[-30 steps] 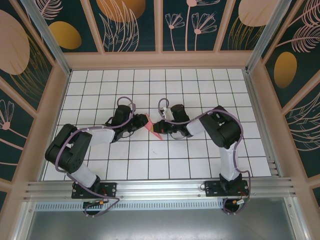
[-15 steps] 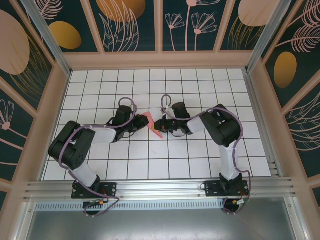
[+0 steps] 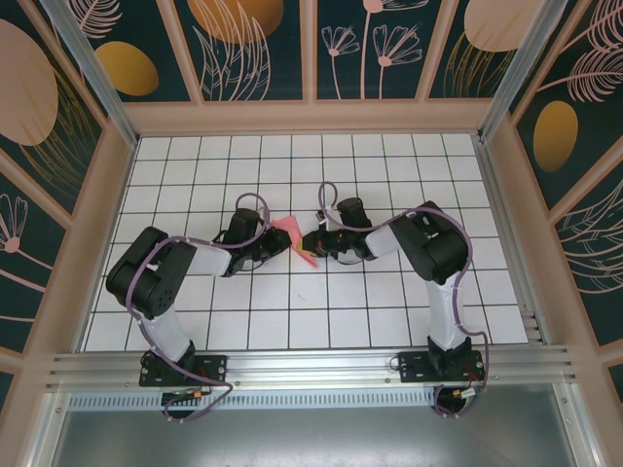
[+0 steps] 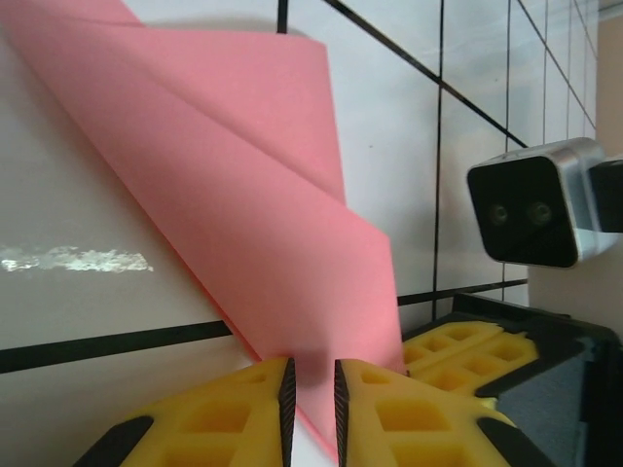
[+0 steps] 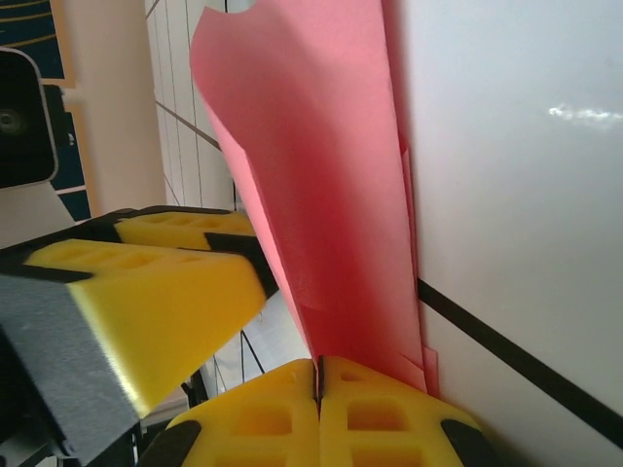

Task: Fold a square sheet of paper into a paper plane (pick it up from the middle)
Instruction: Fold the wing for the fifth time at the center of the table.

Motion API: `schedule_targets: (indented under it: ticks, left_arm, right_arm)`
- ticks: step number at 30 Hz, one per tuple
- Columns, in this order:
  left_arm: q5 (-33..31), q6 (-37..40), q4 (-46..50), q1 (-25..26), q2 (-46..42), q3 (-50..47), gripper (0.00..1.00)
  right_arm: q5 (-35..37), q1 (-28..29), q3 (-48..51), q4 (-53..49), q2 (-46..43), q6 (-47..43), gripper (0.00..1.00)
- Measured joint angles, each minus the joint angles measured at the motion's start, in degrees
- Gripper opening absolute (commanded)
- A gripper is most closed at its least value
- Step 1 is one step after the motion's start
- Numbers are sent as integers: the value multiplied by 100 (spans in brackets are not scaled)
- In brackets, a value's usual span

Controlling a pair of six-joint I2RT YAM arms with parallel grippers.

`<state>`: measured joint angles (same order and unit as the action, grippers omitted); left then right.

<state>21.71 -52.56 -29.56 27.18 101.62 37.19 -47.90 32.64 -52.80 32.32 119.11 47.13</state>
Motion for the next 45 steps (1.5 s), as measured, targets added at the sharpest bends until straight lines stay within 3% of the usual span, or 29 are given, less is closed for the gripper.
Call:
schedule_targets:
  ticks: [15,24,45]
  left_arm:
    - [0,2,-9,17,109,107,19]
    - [-4,35,-151,17,-365,59,18]
    - [-330,70,603,26,278,546,17]
  right_arm:
    - [-68,-20,-116,-223,33,15,0]
    - [-90,-22,-149,-284,44,13,0]
    - [-149,-35,-221,-439,63,-116,0]
